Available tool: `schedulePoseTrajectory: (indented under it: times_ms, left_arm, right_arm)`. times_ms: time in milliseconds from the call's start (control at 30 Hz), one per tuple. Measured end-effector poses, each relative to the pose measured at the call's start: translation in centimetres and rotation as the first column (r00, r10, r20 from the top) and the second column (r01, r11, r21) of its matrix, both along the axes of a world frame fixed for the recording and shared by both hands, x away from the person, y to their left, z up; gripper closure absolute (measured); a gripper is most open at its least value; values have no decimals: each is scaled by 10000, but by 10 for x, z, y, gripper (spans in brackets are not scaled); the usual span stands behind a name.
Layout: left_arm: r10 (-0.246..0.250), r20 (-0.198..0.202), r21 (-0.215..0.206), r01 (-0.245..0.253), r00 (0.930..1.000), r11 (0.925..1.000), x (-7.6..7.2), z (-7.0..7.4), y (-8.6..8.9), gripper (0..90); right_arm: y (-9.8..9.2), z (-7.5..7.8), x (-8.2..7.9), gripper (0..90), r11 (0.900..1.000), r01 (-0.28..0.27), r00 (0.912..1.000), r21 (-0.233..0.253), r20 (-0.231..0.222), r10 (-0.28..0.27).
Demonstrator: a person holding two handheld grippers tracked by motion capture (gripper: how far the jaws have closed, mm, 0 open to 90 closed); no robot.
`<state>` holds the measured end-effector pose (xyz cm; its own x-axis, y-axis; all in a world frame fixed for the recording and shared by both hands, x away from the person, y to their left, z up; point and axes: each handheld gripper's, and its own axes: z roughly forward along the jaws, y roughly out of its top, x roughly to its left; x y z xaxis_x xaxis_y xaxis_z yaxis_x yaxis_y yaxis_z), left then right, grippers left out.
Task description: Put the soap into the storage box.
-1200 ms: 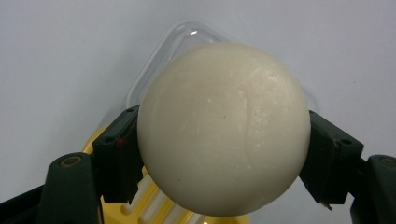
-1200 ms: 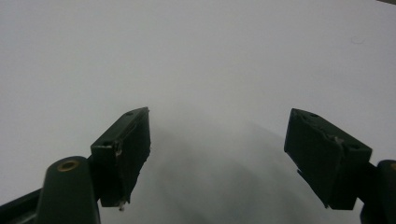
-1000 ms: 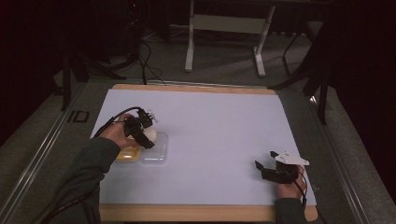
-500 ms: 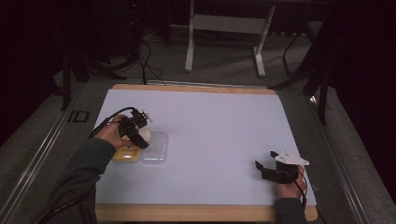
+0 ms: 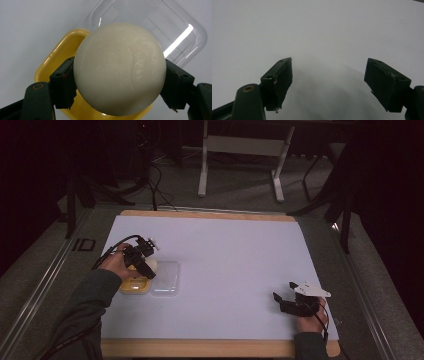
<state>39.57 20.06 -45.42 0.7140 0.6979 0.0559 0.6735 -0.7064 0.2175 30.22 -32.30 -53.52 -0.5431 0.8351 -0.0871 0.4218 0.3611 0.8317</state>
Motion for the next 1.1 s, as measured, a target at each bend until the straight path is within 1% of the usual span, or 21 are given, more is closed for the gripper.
schedulePoseTrajectory:
  times_ms: [67,400,533,567,667,767,900,1000,1100]
  left_arm:
    - [89,-46,95,-88,9999,9999,0,0,2,257]
    - [494,-169,236,-490,9986,9985,0,-4,11,257]
    - [547,-212,225,-542,9983,9983,0,-5,14,257]
    - [554,-265,292,-546,9981,9981,0,-6,16,257]
    - [644,-306,275,-636,9975,9976,0,-9,18,257]
    - [719,-363,345,-707,9967,9969,1,-11,22,257]
    - [840,-396,296,-829,9957,9961,1,-13,24,257]
    - [881,-457,422,-861,9951,9954,2,-18,26,257]
    - [915,-476,459,-894,9947,9949,2,-19,27,257]
  right_arm:
    - [0,0,0,221,10000,1,10000,1,-2,-1]
    - [0,0,0,222,10000,2,10000,-18,-4,-2]
    - [0,0,0,222,10000,0,10000,-19,-4,0]
    - [0,0,0,222,10000,-3,10000,-21,-9,3]
    - [0,0,0,222,10000,2,10000,-19,-5,-2]
    - [0,0,0,222,10000,0,10000,-22,-11,0]
    - [0,0,0,222,10000,2,10000,-16,-1,-2]
    - [0,0,0,222,10000,2,10000,-15,-1,-2]
    - [0,0,0,221,10000,0,10000,-15,-1,0]
